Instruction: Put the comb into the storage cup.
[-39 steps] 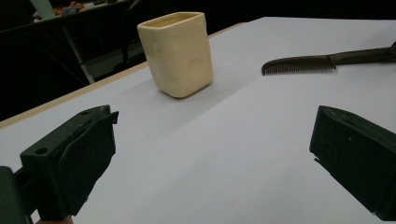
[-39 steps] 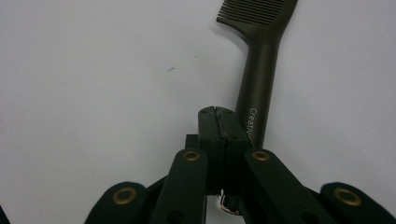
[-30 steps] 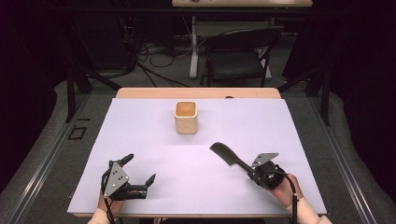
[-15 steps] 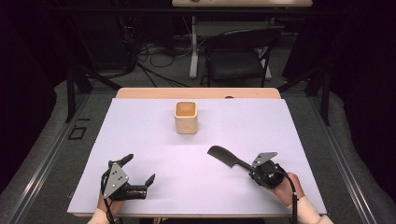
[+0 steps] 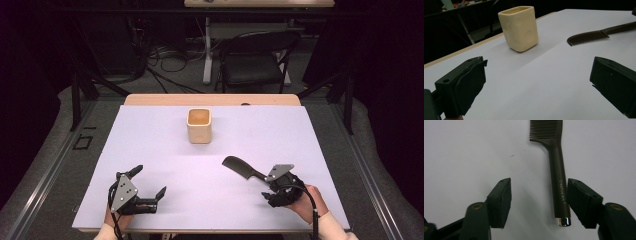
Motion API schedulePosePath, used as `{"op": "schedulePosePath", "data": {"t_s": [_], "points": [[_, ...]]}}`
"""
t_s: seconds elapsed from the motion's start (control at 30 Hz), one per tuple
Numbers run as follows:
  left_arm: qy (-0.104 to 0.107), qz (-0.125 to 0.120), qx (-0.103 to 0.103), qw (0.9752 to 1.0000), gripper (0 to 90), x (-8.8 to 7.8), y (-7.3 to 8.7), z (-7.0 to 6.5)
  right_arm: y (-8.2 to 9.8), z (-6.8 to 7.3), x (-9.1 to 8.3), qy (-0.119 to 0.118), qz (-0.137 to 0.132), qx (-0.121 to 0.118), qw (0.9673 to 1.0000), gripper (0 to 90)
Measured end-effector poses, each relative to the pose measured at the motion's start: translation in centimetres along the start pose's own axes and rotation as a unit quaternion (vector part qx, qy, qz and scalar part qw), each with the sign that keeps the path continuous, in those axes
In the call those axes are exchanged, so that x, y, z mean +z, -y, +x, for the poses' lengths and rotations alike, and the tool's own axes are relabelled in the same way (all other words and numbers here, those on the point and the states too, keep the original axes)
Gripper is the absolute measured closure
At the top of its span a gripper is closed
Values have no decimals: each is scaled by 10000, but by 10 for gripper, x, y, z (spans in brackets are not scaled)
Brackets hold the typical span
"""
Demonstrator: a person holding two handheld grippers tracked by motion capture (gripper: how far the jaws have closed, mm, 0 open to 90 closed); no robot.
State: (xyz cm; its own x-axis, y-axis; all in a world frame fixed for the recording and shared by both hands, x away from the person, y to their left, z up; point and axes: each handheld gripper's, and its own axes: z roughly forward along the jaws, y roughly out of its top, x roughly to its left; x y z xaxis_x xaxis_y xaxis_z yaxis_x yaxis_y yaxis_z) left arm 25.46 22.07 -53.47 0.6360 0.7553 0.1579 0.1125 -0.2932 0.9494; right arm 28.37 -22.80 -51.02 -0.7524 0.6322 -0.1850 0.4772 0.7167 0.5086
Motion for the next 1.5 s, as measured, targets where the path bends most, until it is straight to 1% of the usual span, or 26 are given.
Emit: {"op": "schedulePosePath", "data": {"t_s": [0.07, 0.1, 0.13, 0.17, 0.2, 0.27, 0.33, 0.37, 0.43, 0.57, 0.6, 0.73, 0.87, 0.9, 0.93, 1.03, 1.1, 1.13, 1.17, 1.3, 1.33, 1.37, 1.43, 1.47, 1.5], "points": [[2, -1, -3, 10000, 1, 0, 0, 0, -1, -1, -1, -12, 62, -19, 10000, 286], [2, -1, -3, 10000, 1, 0, 0, 0, -1, -1, -1, -19, 14, 20, 10000, 263], [12, 6, 15, 10000, 1, 0, 0, 0, -1, -2, -1, -23, 25, 13, 10000, 243], [12, 6, 15, 10000, 1, 0, 0, 0, -2, -3, -1, -24, 10, -35, 10000, 233], [15, 24, 31, 10000, 1, 0, 0, 0, -2, -3, -1, -34, 2, -8, 10000, 224], [3, -12, 1, 10000, 1, 0, 0, 0, -3, -5, -2, -64, 30, -50, 10000, 201], [2, -18, -2, 10000, 1, -1, 0, 0, -5, -5, -2, -80, -21, -64, 9999, 176], [13, -16, 10, 10000, 1, 0, 0, 0, -6, -5, -3, -103, 7, -70, 9999, 159], [10, -17, 13, 10000, 1, 0, 0, 0, -7, -5, -2, -98, -37, -94, 9999, 151], [-1, -7, 8, 10000, 1, 0, 0, 0, -9, -6, -2, -92, -30, -105, 9999, 97], [2, 15, 27, 10000, 1, 0, 0, 0, -10, -7, -1, -98, -20, -92, 9999, 91], [19, -14, 18, 10000, 1, 0, 0, 0, -13, -8, 0, -71, 60, -197, 9998, 87], [11, -19, 17, 10000, 1, 0, 0, 0, -16, -9, 1, -98, 95, -237, 9996, 66], [10, -19, 16, 10000, 1, 0, 0, 0, -16, -8, 1, -71, 122, -227, 9996, 54], [5, -12, 30, 10000, 1, 0, 0, 0, -17, -9, 4, -116, 147, -255, 9995, 35], [11, -18, 21, 10000, 1, 0, 0, -1, -19, -10, 8, -119, 296, -270, 9991, 0], [24, -30, 13, 10000, 1, 0, 0, -1, -20, -11, 11, -141, 367, -284, 9988, 0], [23, -26, 16, 10000, 1, 0, 0, -1, -20, -11, 12, -147, 381, -234, 9989, 0], [18, -26, 11, 10000, 1, 0, 0, -1, -21, -12, 12, -150, 407, -277, 9987, 0], [16, -33, 3, 10000, 1, 0, 0, -1, -24, -13, 15, -108, 449, -291, 9985, 0], [17, -31, 6, 10000, 1, 0, 0, -1, -25, -14, 16, -108, 439, -327, 9984, 0], [29, -25, 17, 10000, 1, 0, 0, 0, -27, -14, 16, -116, 411, -285, 9987, 0], [24, -16, 21, 10000, 1, 0, 0, 0, -28, -14, 16, -135, 409, -285, 9987, 0], [21, -25, 16, 10000, 1, 0, 0, 0, -31, -15, 17, -89, 426, -360, 9984, 0], [21, -25, 16, 10000, 1, 0, 0, 0, -32, -15, 17, -70, 430, -324, 9985, 0]]}}
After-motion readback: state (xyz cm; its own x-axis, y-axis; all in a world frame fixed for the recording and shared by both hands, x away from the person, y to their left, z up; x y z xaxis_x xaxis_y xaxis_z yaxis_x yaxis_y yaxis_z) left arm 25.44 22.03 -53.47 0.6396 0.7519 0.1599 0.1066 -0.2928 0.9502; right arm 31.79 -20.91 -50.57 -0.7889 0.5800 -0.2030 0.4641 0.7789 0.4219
